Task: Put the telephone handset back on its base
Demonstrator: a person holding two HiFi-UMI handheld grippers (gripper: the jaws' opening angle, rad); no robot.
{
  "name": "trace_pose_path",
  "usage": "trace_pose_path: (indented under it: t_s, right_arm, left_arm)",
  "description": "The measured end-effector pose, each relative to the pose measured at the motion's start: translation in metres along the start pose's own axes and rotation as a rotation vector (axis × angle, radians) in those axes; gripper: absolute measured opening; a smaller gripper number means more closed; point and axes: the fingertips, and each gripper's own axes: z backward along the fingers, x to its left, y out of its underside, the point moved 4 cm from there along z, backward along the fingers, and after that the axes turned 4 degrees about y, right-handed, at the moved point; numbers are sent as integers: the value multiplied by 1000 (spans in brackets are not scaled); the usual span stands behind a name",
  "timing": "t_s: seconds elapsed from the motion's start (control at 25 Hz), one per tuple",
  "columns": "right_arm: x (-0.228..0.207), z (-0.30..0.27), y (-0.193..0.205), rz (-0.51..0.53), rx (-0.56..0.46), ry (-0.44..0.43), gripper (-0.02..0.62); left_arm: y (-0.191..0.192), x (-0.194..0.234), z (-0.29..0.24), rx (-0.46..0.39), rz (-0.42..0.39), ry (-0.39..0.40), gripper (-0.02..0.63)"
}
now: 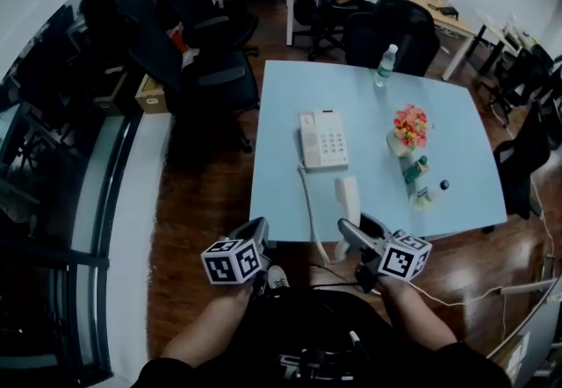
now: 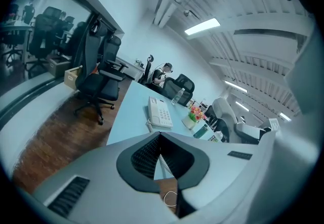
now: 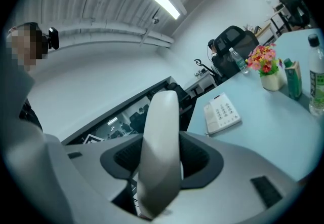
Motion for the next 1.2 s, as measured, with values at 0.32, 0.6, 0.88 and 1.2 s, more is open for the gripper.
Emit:
trace_pose_path:
  t_s: [0.32,0.6,0.88,1.2]
  right_arm:
    - [-33,-83,-20,-32,-5,145,235]
    - [-94,-166,-42,-29,63,264,235]
    - [-156,-239,-56,47,164,414,235]
    - [-191,-298,-74,116,219,533,235]
  left_arm:
    - [-29,49,-17,44,3,17,0]
    - [-29,70,-19,45,48,2,0]
    - [-26,82,0,-4,84,-59,0]
    - [-33,106,15,-100,177,-165,0]
